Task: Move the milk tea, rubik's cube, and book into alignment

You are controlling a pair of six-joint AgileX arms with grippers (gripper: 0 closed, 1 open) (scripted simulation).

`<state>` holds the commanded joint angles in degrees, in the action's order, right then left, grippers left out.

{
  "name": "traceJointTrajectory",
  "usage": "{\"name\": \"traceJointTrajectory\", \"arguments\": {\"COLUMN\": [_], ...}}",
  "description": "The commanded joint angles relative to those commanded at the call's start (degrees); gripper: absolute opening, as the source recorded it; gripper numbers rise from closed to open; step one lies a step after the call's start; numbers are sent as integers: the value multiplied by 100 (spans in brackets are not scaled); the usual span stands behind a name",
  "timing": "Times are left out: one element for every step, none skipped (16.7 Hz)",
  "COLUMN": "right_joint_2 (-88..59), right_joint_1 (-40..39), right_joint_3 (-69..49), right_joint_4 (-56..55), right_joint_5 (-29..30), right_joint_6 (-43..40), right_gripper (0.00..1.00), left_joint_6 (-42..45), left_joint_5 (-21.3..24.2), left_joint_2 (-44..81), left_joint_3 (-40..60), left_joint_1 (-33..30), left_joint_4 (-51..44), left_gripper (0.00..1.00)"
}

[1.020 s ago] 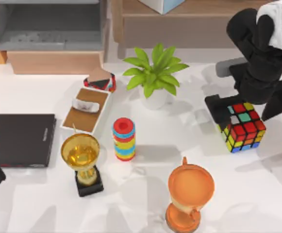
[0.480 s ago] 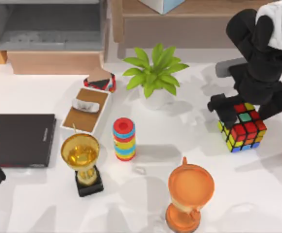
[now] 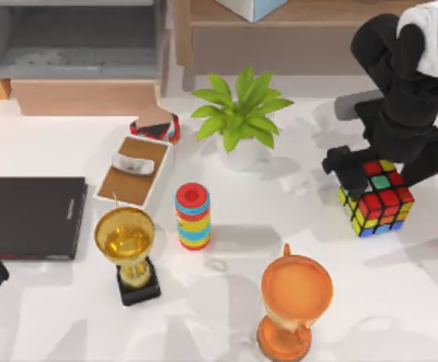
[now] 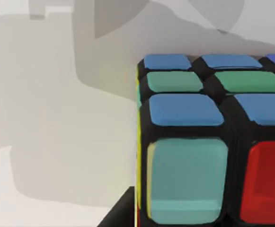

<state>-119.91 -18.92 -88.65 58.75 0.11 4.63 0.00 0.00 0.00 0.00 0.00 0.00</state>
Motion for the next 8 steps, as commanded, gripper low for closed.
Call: {"name": "traceJointTrajectory", "arguments": {"right_joint_2": [0, 0, 0, 12, 13, 22, 43, 72], "right_joint_1": [0, 0, 0, 15, 13, 11, 12, 14], "right_joint_3": [0, 0, 0, -3, -18, -70, -147, -234], "right_joint_4": [0, 0, 0, 2, 23, 92, 193, 314], "right_joint_5": [0, 0, 0, 4, 5, 6, 6, 5], "right_joint_6": [0, 0, 0, 5, 3, 1, 2, 2], "right_gripper": [0, 0, 0, 0, 0, 0, 0, 0], "left_joint_6": [0, 0, 0, 0, 0, 0, 0, 0], "left_joint_5": [0, 0, 0, 0, 0, 0, 0, 0], "left_joint_2": [0, 0, 0, 0, 0, 0, 0, 0], "left_joint_3": [0, 0, 0, 0, 0, 0, 0, 0], "left_joint_1": [0, 0, 0, 0, 0, 0, 0, 0], "left_joint_4": [0, 0, 0, 0, 0, 0, 0, 0], "left_gripper": [100, 100, 100, 100, 100, 100, 100, 100]}}
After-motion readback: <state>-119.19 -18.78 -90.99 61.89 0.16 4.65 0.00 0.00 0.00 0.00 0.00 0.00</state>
